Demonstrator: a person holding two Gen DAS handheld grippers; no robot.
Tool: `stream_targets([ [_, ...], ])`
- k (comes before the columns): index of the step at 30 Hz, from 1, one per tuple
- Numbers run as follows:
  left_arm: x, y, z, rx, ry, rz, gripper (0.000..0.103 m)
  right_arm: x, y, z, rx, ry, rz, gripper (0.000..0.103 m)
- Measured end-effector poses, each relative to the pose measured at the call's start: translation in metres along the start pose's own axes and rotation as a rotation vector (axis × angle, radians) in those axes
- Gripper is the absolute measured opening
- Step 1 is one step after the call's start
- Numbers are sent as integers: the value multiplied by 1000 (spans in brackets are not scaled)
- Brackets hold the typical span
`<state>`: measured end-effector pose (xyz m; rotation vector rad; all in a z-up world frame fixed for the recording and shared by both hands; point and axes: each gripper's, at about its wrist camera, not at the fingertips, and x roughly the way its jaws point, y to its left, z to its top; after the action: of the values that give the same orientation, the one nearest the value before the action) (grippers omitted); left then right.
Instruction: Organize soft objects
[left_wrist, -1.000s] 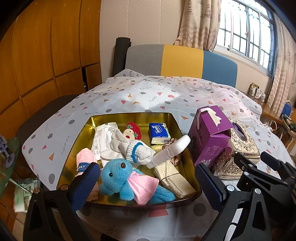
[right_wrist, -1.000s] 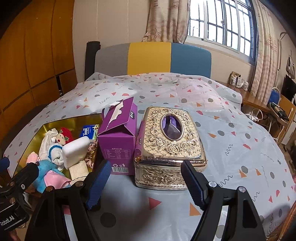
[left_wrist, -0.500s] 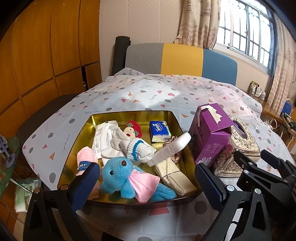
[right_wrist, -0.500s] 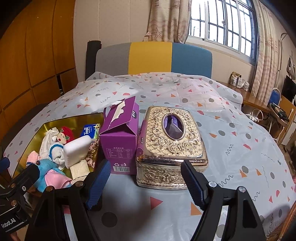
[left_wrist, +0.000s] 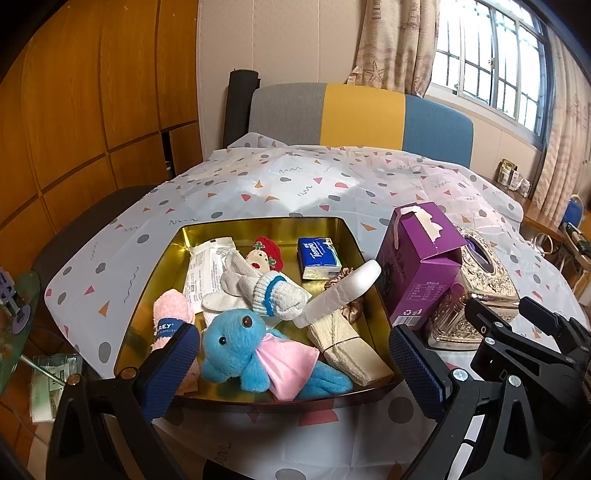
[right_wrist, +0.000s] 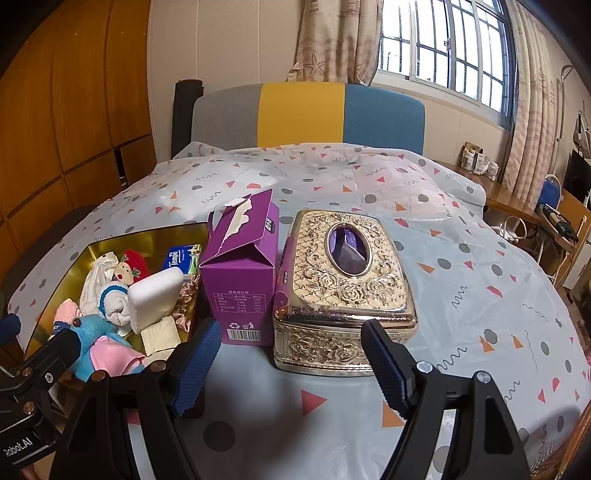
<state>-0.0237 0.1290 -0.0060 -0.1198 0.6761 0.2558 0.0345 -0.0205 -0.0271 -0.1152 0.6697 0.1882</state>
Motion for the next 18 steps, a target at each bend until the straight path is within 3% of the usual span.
stream_targets([
  [18, 0, -1, -2, 4, 4, -3, 103, -1, 0, -1, -2, 2, 3, 79],
])
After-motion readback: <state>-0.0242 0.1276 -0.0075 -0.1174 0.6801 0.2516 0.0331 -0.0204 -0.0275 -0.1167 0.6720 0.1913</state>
